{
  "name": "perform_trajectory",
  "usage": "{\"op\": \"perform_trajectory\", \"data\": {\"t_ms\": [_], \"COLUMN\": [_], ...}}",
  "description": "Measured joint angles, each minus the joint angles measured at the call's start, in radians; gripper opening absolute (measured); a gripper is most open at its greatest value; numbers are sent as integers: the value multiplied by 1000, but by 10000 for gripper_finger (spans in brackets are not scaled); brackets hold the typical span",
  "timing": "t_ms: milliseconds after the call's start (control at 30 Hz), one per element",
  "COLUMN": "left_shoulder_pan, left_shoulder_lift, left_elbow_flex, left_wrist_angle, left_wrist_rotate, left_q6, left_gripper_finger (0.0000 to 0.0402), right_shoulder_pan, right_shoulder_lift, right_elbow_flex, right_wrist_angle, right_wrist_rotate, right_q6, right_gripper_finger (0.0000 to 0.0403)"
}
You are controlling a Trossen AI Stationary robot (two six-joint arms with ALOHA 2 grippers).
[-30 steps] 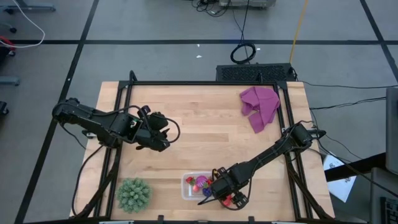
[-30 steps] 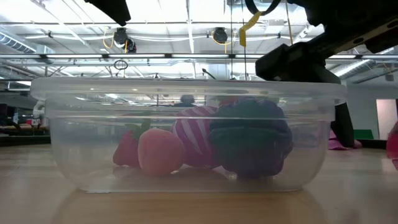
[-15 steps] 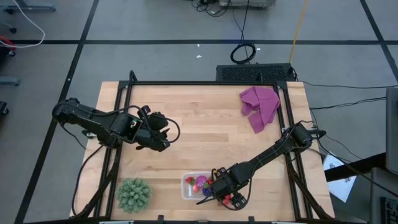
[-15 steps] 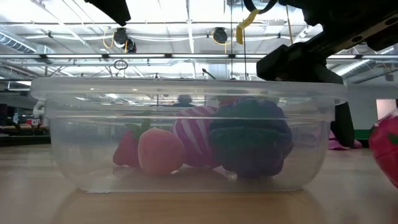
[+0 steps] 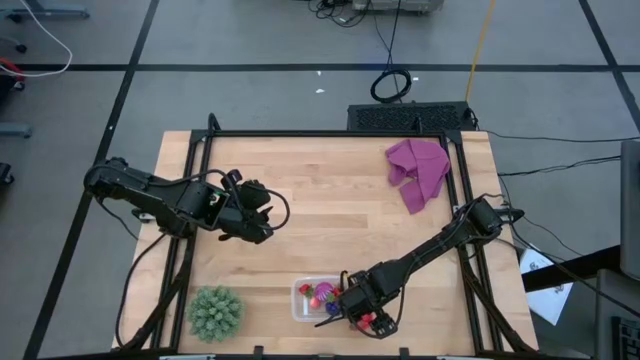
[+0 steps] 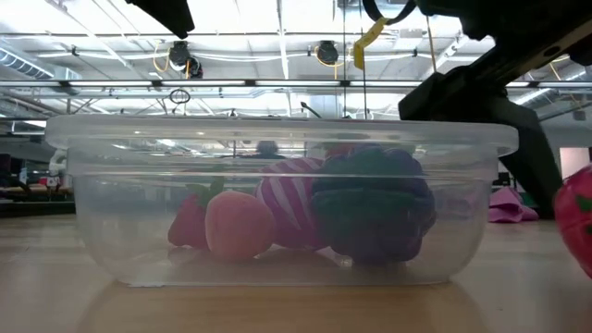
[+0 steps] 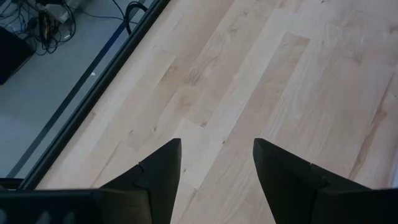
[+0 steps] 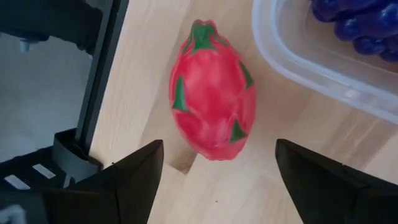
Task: Pick and placing Produce into tupperware
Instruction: Put the dragon fruit into the transparent bin
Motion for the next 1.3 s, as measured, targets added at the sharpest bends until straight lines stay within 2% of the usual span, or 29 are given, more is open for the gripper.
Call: {"op": "perform_trajectory", "data": {"t_ms": [1300], "left_shoulder_pan": [0], "left_shoulder_lift": [0], "left_elbow_flex": [0], "left_wrist_angle": [0], "left_wrist_rotate": [0], "left_q6": [11], "left_gripper_finger": [207], "right_shoulder_pan": [4], "right_shoulder_lift": [13], "right_elbow_flex": [0], "right_wrist_angle": [123], "right_wrist_rotate": [0], "right_q6": [92], "right_gripper_finger": [302]}}
